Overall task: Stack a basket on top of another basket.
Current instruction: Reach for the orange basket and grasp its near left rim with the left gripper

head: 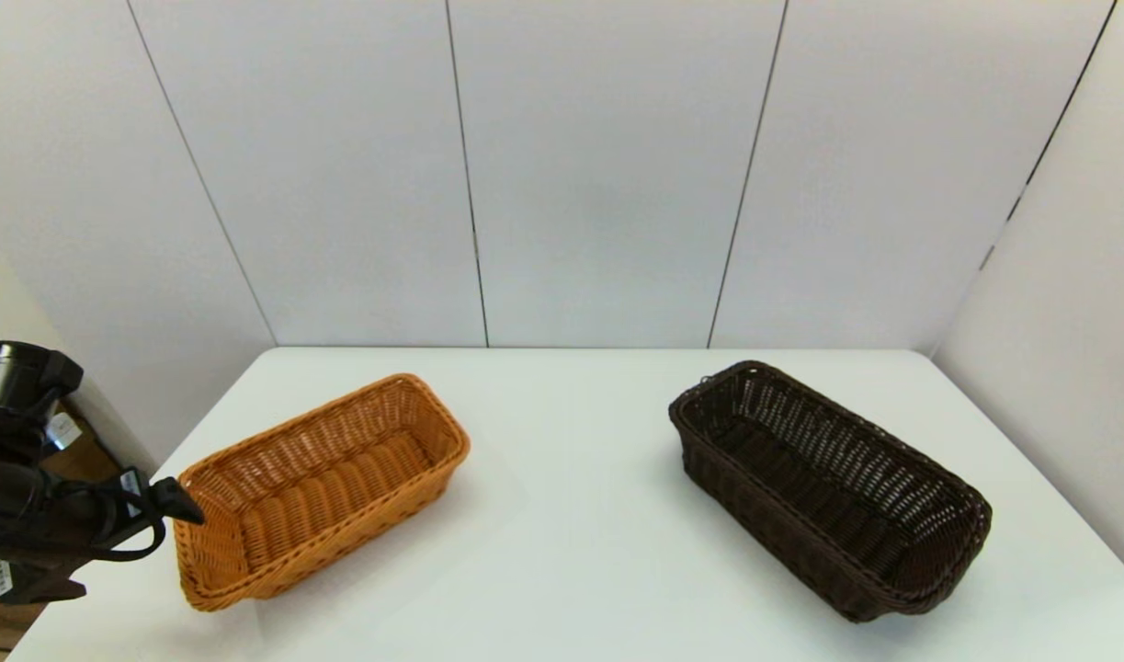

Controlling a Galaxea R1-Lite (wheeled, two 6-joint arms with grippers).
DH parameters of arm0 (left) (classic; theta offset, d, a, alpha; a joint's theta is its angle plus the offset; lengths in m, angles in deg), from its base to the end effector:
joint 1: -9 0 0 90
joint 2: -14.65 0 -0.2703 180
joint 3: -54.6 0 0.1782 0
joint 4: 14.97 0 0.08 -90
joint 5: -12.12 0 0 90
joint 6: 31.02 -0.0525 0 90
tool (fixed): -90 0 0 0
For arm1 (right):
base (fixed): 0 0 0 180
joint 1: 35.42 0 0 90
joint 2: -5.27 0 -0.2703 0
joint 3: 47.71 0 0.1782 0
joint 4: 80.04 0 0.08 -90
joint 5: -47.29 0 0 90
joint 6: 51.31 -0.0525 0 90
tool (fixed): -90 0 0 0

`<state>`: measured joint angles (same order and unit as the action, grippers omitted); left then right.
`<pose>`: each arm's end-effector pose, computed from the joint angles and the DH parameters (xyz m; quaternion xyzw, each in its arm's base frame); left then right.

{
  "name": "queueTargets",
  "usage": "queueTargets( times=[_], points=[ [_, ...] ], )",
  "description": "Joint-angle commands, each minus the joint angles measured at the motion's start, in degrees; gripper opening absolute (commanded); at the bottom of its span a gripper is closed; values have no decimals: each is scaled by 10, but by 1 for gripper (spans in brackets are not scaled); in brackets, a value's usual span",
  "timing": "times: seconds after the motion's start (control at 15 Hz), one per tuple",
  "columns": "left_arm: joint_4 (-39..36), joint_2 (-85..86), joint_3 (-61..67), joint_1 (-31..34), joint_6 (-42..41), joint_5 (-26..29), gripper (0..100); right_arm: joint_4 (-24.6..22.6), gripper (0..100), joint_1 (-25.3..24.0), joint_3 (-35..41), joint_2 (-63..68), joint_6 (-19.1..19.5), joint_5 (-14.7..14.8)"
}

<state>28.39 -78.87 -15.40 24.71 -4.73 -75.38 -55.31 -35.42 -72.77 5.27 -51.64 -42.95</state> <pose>0.2240 0.0606 0.0769 -0.2734 0.5080 0.2172 0.7874 0.0236 0.0002 0.0762 0.0029 -0.0029 0.0021 1.0000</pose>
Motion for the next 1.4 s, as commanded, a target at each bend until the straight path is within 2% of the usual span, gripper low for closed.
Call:
queueTargets(
  times=[0.07,0.6,1.4],
  points=[
    [-25,-41,-1,1,3,3,100,0,100,0,0,0,0,0],
    [-80,-116,-7,0,5,14,100,0,100,0,0,0,0,0],
    [-107,-199,-23,0,10,22,100,0,100,0,0,0,0,0]
  ],
)
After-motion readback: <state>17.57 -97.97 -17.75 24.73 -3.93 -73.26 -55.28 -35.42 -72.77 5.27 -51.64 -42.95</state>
